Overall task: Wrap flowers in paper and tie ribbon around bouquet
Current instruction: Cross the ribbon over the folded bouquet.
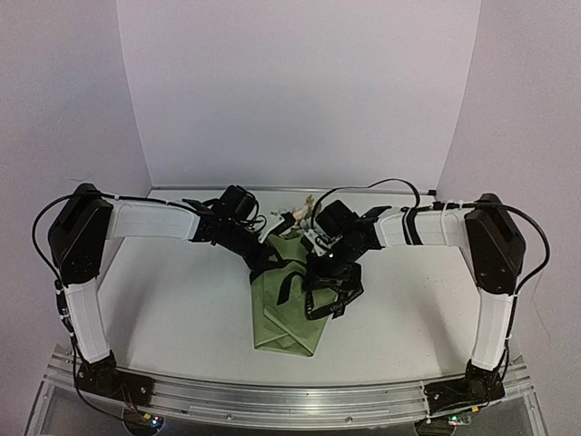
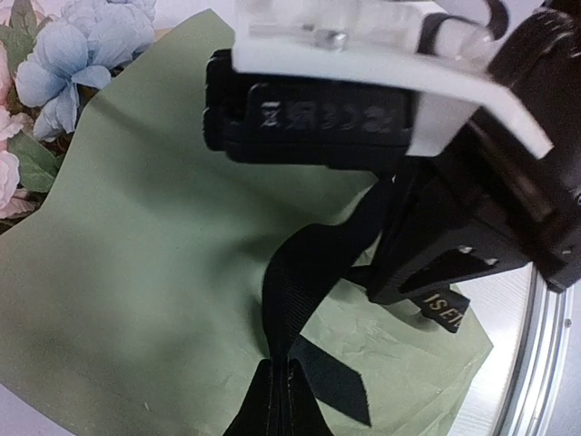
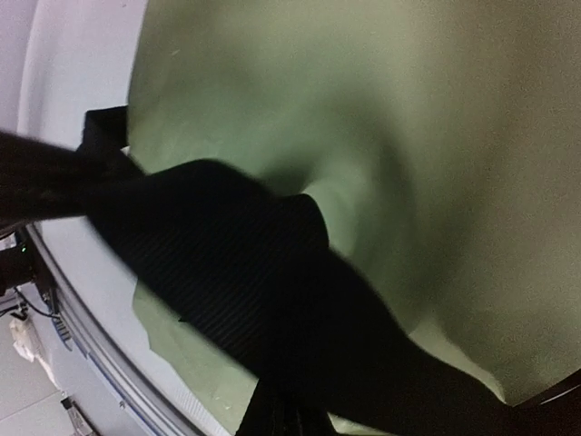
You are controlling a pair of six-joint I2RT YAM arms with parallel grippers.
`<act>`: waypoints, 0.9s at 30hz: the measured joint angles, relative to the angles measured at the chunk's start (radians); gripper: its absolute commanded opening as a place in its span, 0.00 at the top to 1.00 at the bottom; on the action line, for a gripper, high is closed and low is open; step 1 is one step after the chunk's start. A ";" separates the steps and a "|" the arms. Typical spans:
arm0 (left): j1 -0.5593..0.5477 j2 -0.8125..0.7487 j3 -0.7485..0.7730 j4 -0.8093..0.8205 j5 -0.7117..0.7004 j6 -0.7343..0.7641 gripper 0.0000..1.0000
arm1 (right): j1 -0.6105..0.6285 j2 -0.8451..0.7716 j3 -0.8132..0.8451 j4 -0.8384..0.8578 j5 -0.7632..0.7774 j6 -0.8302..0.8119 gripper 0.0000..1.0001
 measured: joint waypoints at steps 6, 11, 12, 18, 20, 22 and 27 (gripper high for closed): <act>0.000 -0.024 0.000 0.000 0.035 0.000 1.00 | 0.011 0.039 0.020 0.008 0.150 0.049 1.00; 0.000 -0.025 0.000 -0.016 0.088 0.001 1.00 | 0.014 0.059 0.033 0.045 0.250 0.091 1.00; 0.000 -0.025 0.000 -0.023 0.096 0.002 0.99 | 0.015 0.060 0.033 0.058 0.267 0.099 1.00; 0.000 -0.017 0.000 -0.066 0.147 0.006 0.95 | 0.028 0.061 0.034 0.124 0.362 0.130 1.00; 0.000 -0.004 0.000 -0.080 0.158 0.006 0.95 | 0.030 0.061 0.034 0.143 0.387 0.135 1.00; 0.000 0.016 0.001 -0.097 0.162 0.007 0.93 | 0.034 0.061 0.034 0.162 0.409 0.138 1.00; 0.000 0.081 0.025 -0.126 0.166 0.002 0.76 | 0.034 0.061 0.033 0.223 0.434 0.143 1.00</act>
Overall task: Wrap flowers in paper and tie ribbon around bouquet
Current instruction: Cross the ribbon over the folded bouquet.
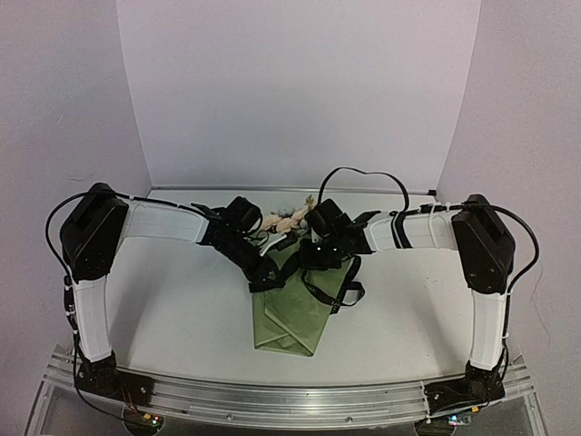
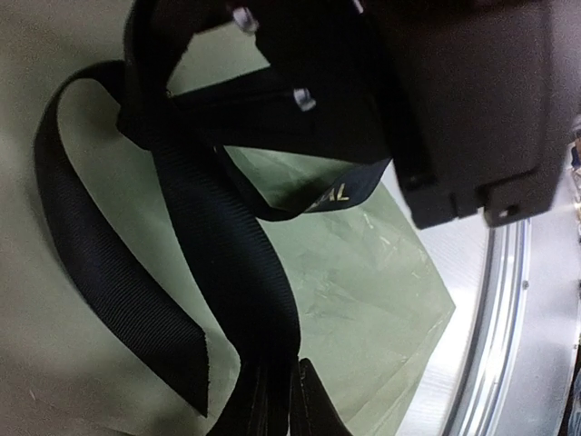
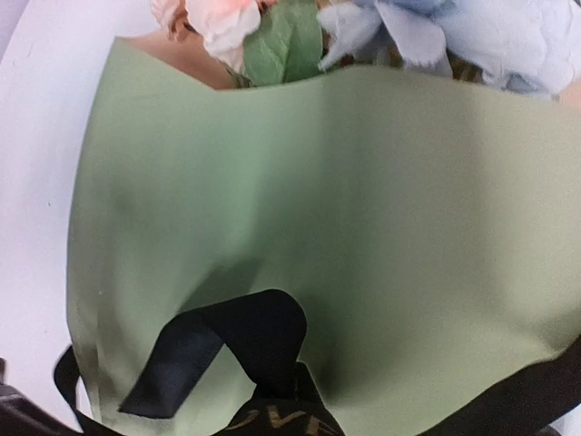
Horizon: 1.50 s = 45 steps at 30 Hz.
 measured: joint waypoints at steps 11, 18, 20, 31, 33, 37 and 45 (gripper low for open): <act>0.024 0.003 0.002 0.064 -0.026 -0.074 0.56 | 0.002 0.000 -0.014 0.070 -0.006 -0.001 1.00; 0.041 -0.010 0.002 0.094 -0.045 -0.099 0.64 | 0.002 0.003 -0.015 0.079 -0.020 -0.003 1.00; 0.046 -0.018 0.002 0.101 -0.051 -0.102 0.67 | 0.002 0.006 -0.015 0.082 -0.025 -0.004 1.00; 0.108 -0.029 0.002 0.181 -0.098 -0.104 0.64 | 0.002 0.027 -0.015 0.088 -0.033 -0.005 1.00; 0.117 -0.025 0.008 0.183 -0.105 -0.097 0.63 | 0.002 0.028 -0.015 0.088 -0.035 -0.005 1.00; 0.122 0.027 0.078 0.168 -0.103 -0.064 0.62 | 0.002 0.029 -0.014 0.093 -0.039 -0.006 1.00; 0.111 0.124 0.167 0.120 -0.096 -0.006 0.62 | 0.002 0.029 -0.014 0.099 -0.048 -0.012 1.00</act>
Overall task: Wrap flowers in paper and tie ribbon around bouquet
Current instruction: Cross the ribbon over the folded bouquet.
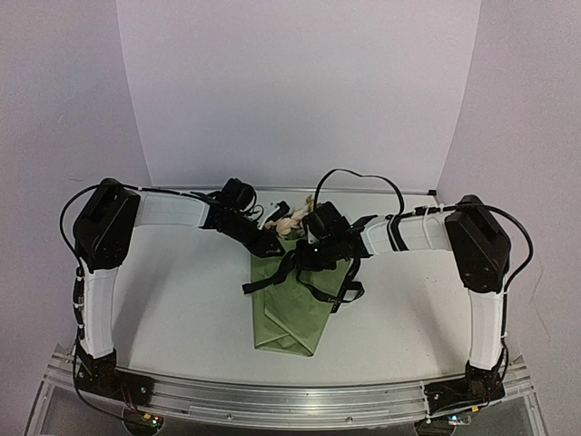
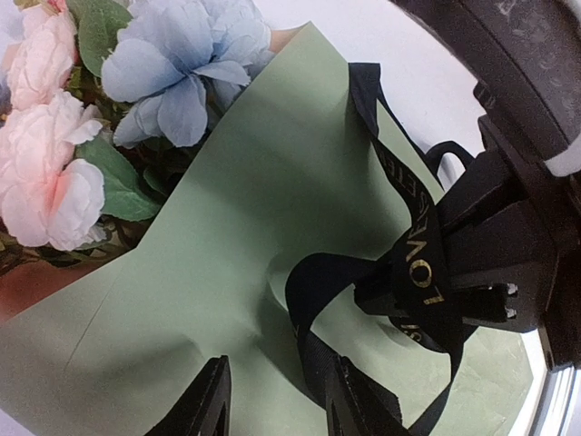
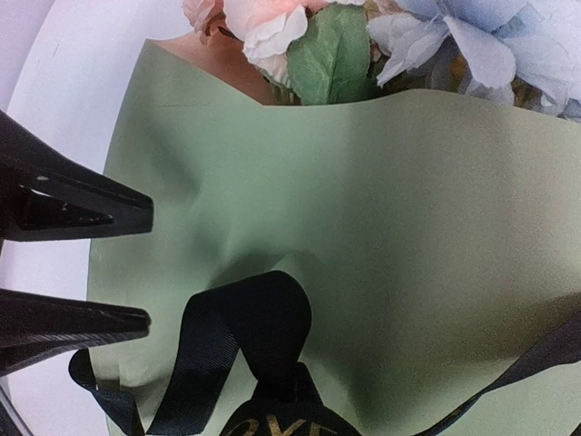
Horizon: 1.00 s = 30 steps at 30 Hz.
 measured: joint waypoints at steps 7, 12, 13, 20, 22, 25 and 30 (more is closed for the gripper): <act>-0.032 0.031 0.038 -0.031 0.000 0.030 0.61 | 0.000 0.000 0.000 0.003 -0.001 -0.001 1.00; -0.039 0.036 0.038 -0.032 0.007 0.037 0.64 | 0.000 0.000 0.000 0.006 -0.004 -0.002 1.00; -0.039 0.037 0.039 -0.032 0.012 0.037 0.67 | 0.000 0.000 0.000 0.006 -0.006 -0.004 1.00; -0.037 0.070 0.065 -0.040 0.044 0.038 0.94 | -0.006 0.000 0.000 0.014 -0.044 -0.014 0.97; -0.037 0.072 0.065 -0.041 0.045 0.037 0.99 | -0.010 0.000 0.000 0.014 -0.056 -0.016 0.83; -0.037 0.072 0.064 -0.033 0.028 0.024 1.00 | -0.016 0.000 -0.002 0.013 -0.068 -0.022 0.65; -0.037 0.059 0.019 0.020 -0.050 -0.010 1.00 | -0.024 -0.031 -0.040 -0.006 -0.087 -0.042 0.47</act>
